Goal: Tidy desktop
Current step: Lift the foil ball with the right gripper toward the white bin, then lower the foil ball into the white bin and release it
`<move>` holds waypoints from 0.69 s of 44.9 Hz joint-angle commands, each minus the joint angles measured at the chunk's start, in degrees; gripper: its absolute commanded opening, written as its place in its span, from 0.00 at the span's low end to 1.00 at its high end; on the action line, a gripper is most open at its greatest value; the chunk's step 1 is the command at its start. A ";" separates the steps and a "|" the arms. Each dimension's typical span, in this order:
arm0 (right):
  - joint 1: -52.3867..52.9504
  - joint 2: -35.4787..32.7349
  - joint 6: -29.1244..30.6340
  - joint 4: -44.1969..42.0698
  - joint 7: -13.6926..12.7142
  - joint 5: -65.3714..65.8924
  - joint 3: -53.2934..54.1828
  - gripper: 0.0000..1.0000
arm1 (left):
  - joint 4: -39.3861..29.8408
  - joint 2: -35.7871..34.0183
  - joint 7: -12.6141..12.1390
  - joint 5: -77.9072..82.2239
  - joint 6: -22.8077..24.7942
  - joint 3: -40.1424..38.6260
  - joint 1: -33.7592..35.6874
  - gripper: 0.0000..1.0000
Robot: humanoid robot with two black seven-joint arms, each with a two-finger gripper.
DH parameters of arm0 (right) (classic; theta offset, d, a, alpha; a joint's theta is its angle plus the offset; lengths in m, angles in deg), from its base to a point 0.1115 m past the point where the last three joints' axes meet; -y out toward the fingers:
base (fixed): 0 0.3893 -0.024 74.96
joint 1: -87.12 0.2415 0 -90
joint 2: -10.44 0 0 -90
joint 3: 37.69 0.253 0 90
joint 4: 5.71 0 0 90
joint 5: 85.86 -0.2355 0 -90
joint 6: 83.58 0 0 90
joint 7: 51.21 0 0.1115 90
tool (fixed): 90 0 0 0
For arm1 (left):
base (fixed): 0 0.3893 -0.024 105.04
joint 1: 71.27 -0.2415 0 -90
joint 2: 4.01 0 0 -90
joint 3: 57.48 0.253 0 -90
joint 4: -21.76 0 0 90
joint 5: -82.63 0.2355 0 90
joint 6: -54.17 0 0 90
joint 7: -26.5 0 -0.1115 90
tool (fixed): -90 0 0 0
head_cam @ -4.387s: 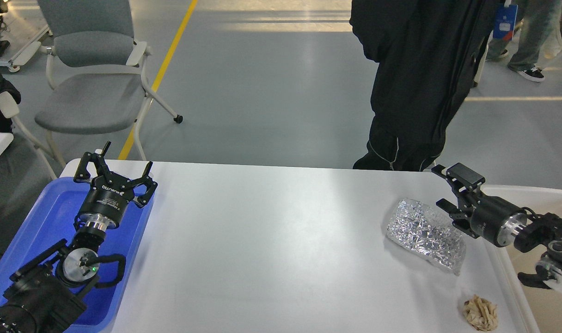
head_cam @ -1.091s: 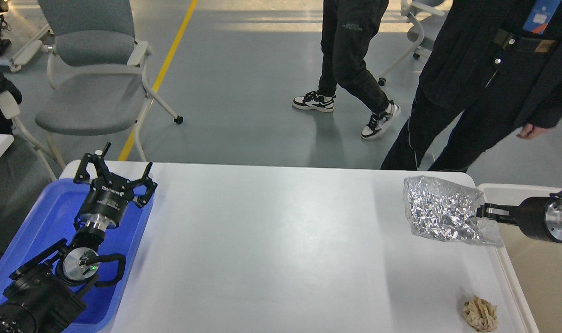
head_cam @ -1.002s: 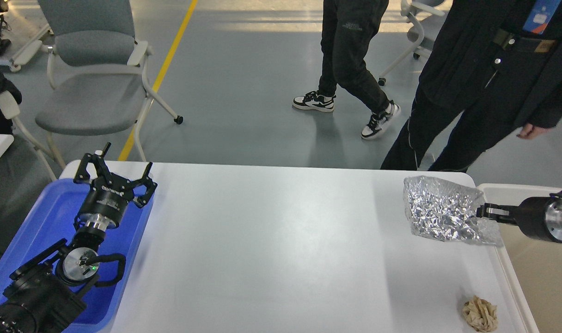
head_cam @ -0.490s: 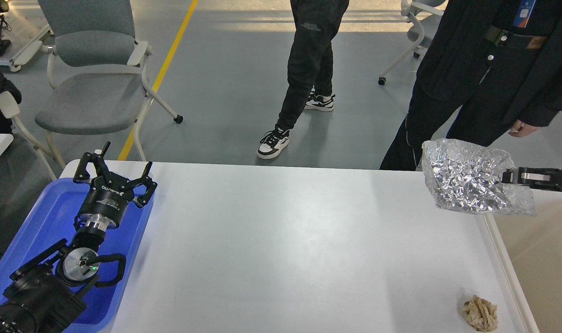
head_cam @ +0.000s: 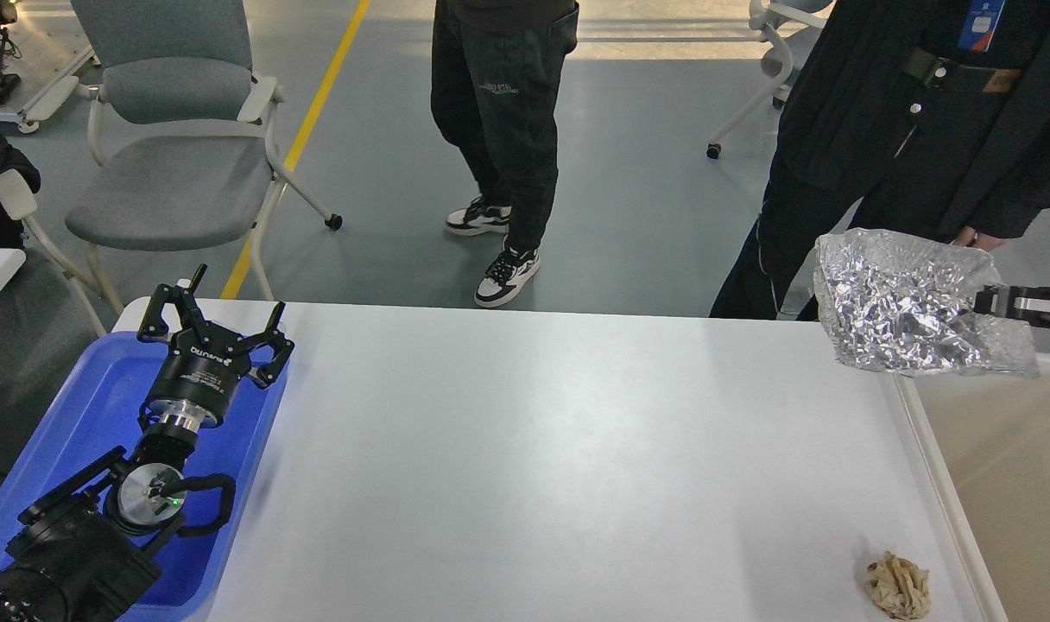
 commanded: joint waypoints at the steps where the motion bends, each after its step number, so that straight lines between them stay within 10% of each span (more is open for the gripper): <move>1: -1.02 -3.43 -2.84 -0.77 0.33 -6.74 0.29 0.00 | 0.00 0.00 0.00 0.02 0.00 0.00 -0.03 1.00; 31: -23.17 1.58 -19.27 -15.26 5.51 -53.23 0.20 0.00 | 0.00 0.00 0.00 0.02 0.00 -0.09 0.06 1.00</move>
